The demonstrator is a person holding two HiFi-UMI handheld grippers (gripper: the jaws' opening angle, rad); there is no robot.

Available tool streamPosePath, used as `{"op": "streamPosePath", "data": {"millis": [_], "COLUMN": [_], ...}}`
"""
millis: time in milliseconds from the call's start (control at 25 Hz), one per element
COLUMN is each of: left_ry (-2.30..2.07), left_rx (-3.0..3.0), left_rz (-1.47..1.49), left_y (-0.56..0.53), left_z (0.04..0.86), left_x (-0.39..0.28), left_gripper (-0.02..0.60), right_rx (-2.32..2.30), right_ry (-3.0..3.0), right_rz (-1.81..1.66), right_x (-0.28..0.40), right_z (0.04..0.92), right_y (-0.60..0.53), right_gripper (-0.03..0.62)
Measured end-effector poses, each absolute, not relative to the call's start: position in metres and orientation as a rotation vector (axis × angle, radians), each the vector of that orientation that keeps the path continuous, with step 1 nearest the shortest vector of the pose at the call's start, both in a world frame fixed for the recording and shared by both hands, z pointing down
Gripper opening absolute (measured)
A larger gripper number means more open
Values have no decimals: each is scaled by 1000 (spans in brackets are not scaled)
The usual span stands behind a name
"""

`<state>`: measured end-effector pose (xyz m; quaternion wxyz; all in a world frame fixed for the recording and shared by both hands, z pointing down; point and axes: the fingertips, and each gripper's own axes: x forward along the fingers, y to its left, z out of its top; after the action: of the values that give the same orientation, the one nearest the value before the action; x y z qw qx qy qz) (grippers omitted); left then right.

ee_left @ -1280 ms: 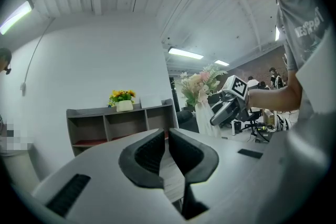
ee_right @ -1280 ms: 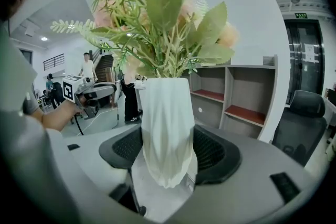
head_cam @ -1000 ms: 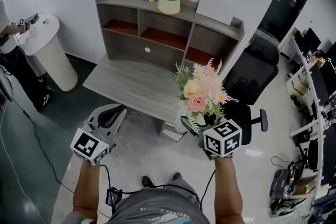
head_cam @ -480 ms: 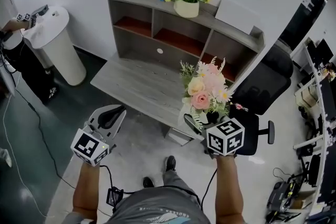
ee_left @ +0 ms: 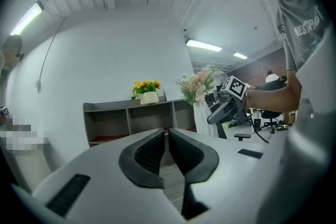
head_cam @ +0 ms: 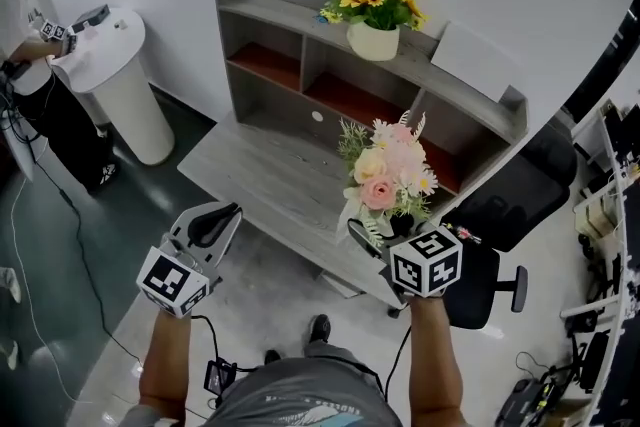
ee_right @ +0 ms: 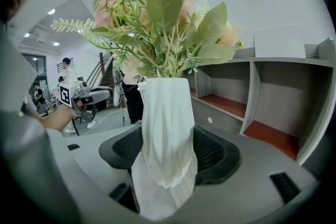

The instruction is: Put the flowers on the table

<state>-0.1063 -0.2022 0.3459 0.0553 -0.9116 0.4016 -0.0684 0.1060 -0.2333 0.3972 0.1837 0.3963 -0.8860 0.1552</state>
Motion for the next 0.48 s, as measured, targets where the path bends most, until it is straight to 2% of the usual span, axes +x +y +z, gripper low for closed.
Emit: {"op": "streamPosePath", "data": {"millis": [480], "left_ry": [1382], "left_rx": [-2730], "left_rz": [-245], "left_y": [-267], "left_z": [359], "left_x": [-90], "left_gripper": [37], "right_rx": [985], "right_ry": [-2521], "right_rz": [445], "right_x": [120], "right_z": [410], "right_y": [-323], "right_gripper": [316]}}
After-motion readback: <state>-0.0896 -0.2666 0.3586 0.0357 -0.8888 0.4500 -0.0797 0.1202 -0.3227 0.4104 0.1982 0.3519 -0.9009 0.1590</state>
